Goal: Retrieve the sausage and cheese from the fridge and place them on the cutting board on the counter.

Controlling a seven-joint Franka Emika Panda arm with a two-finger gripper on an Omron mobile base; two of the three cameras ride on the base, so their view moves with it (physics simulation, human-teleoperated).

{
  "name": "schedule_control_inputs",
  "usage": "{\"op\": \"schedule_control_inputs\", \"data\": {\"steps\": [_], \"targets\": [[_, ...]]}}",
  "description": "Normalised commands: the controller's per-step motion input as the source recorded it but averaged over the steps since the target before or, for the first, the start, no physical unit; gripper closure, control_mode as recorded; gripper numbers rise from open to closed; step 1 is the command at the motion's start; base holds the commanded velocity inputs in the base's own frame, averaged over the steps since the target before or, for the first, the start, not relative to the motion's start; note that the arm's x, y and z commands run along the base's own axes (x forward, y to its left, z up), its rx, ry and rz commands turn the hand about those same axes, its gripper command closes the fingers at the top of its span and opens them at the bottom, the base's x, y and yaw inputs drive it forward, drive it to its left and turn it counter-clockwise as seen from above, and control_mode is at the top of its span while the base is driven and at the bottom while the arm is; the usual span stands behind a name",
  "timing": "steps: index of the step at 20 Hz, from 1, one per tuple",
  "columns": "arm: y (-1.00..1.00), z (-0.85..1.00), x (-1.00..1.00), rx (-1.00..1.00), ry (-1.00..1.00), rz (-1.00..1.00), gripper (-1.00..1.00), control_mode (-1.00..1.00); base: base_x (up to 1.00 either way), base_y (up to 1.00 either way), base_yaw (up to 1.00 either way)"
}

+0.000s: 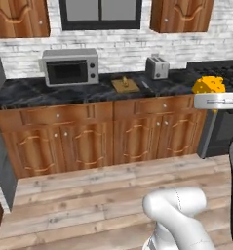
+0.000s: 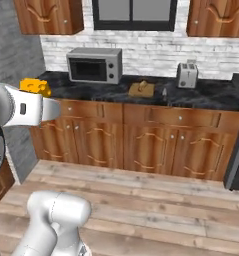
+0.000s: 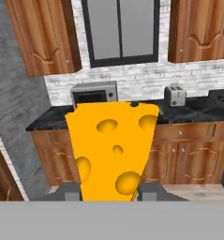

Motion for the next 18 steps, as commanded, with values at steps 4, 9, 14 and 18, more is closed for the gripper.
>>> {"op": "schedule_control_inputs", "data": {"steps": [4, 9, 14, 18], "targets": [[0.00, 0.00, 0.00, 0.00, 0.00, 0.00, 1.00, 1.00, 1.00, 0.00, -0.07], [0.00, 0.00, 0.00, 0.00, 0.00, 0.00, 1.00, 1.00, 1.00, 0.00, -0.06], [0.00, 0.00, 0.00, 0.00, 0.00, 0.00, 1.00, 1.00, 1.00, 0.00, -0.06], [0.00, 0.00, 0.00, 0.00, 0.00, 0.00, 1.00, 1.00, 1.00, 0.00, -0.05]]}}
